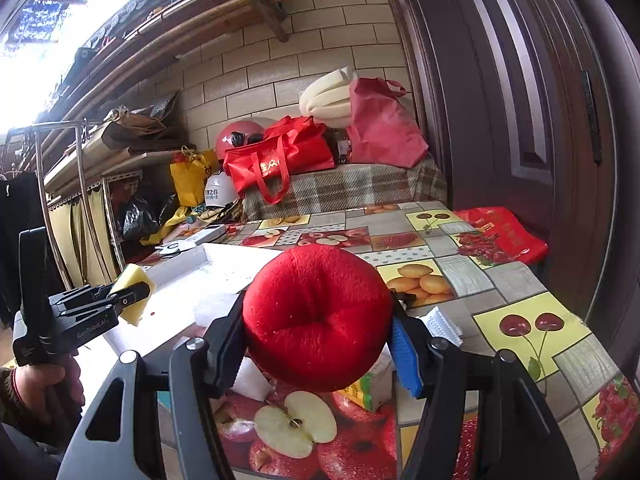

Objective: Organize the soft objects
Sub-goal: 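Carry sponge and apple plush into the white tray and open both grippers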

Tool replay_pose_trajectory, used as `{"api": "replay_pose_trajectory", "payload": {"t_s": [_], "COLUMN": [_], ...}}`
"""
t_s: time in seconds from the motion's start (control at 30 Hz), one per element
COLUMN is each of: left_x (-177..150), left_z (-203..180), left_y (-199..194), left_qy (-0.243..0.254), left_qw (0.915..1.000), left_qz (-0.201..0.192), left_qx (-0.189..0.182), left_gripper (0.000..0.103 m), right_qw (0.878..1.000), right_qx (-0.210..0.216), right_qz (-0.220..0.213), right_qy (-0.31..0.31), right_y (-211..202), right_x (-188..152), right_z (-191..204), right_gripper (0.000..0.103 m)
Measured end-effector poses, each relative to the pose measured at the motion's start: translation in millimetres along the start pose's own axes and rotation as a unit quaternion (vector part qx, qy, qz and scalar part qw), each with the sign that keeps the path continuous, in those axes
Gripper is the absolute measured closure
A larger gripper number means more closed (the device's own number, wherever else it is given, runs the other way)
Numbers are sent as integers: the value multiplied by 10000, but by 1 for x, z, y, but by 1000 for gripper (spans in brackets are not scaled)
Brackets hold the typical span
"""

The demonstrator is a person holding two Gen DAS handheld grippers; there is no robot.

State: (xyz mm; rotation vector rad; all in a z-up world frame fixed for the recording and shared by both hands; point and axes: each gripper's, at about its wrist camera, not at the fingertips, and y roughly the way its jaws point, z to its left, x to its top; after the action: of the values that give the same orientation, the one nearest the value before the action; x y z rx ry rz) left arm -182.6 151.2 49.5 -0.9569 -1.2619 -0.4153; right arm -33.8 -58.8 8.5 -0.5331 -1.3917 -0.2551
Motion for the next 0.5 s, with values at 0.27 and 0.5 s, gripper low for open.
{"api": "replay_pose_trajectory", "payload": {"t_s": [0.27, 0.5], "left_x": [0, 1], "left_z": [49, 90], "left_y": [4, 18], "left_qy": [-201, -612], "left_qw": [9983, 9950], "left_qz": [-104, 28], "left_qx": [545, 794], "left_gripper": [77, 77], "right_qw": [9973, 9914], "right_qx": [574, 1058], "right_qz": [54, 276], "right_qy": [-465, -717], "right_y": [18, 45], "right_x": [2, 2], "right_z": [51, 96], "right_gripper": [40, 40]}}
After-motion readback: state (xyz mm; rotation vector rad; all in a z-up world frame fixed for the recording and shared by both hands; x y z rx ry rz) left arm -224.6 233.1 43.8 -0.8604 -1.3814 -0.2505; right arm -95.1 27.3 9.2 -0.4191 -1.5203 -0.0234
